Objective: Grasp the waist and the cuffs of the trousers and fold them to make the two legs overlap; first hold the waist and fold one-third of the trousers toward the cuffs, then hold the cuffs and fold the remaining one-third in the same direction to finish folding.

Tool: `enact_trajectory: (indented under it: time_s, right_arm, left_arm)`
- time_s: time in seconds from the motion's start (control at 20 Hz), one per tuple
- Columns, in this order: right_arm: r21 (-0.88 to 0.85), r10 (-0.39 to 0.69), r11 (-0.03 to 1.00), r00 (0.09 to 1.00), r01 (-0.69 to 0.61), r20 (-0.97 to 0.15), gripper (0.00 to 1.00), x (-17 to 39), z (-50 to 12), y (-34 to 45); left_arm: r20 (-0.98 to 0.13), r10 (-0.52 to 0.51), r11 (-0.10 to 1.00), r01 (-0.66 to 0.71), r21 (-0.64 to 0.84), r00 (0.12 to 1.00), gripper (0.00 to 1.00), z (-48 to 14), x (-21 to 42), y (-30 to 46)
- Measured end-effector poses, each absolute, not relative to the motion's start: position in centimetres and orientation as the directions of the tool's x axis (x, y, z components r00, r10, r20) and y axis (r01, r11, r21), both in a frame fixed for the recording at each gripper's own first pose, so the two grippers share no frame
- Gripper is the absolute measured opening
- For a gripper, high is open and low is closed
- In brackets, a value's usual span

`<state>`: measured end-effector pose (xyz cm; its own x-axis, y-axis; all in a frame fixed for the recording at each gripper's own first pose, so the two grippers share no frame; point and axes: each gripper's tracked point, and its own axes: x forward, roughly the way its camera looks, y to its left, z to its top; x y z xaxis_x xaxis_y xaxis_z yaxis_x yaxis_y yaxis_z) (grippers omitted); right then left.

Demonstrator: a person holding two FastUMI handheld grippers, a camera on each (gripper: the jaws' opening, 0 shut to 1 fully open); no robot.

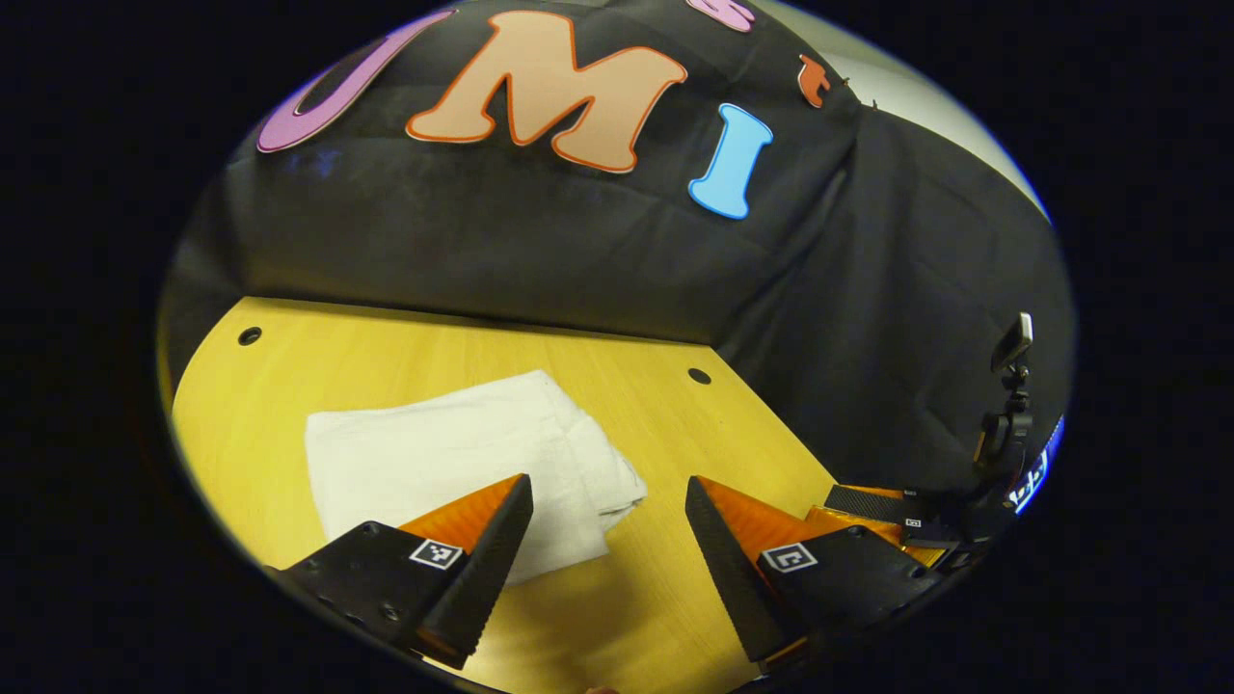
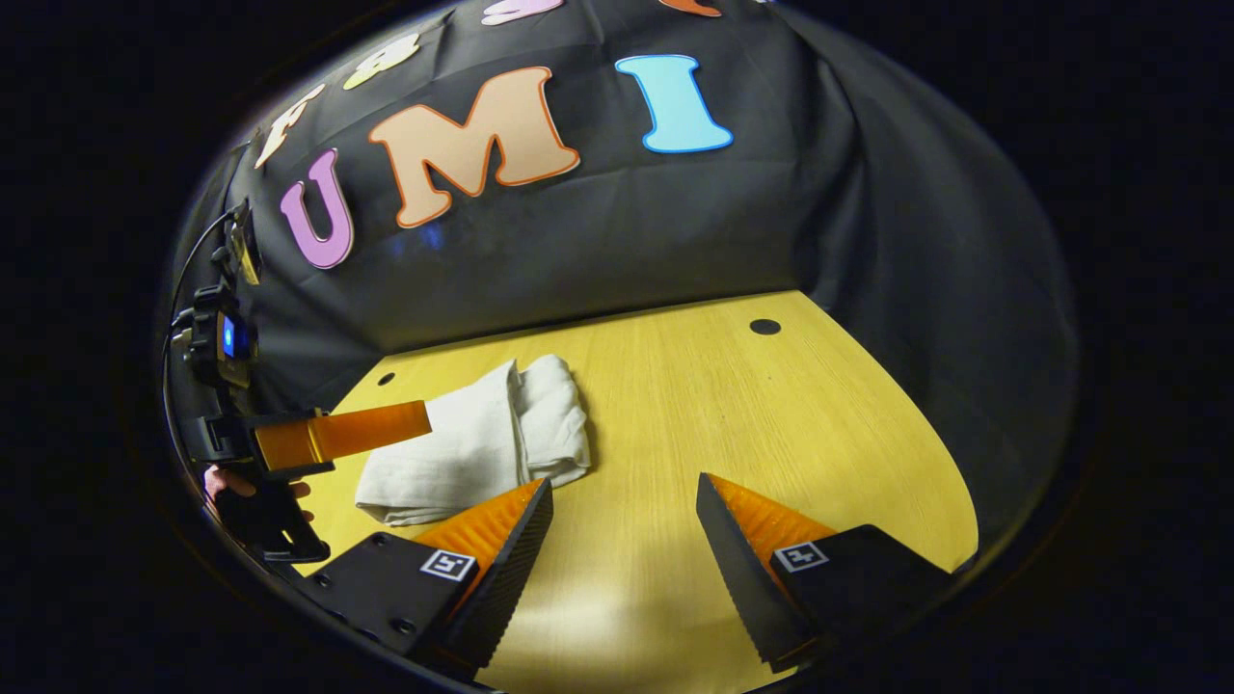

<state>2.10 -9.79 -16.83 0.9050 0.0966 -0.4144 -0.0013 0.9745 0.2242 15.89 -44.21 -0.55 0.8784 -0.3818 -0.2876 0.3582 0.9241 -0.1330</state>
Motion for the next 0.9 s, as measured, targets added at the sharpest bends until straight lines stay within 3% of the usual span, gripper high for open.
enact_trajectory:
  time_s: [0.4, 0.9]
  right_arm:
    - [0.189, 0.099, 0.982, 0.929, -0.032, -0.356, 0.96, -0.1, -13.1, -5.1]
    - [0.271, 0.082, 0.963, 0.956, -0.003, -0.283, 0.97, -3.3, -10.4, 2.8]
  left_arm:
    - [-0.253, -0.252, 0.968, 0.238, -0.086, 0.934, 0.96, 1.9, 11.0, -34.7]
    - [-0.276, -0.205, 0.978, 0.207, -0.022, 0.939, 0.96, 2.3, 5.9, -26.4]
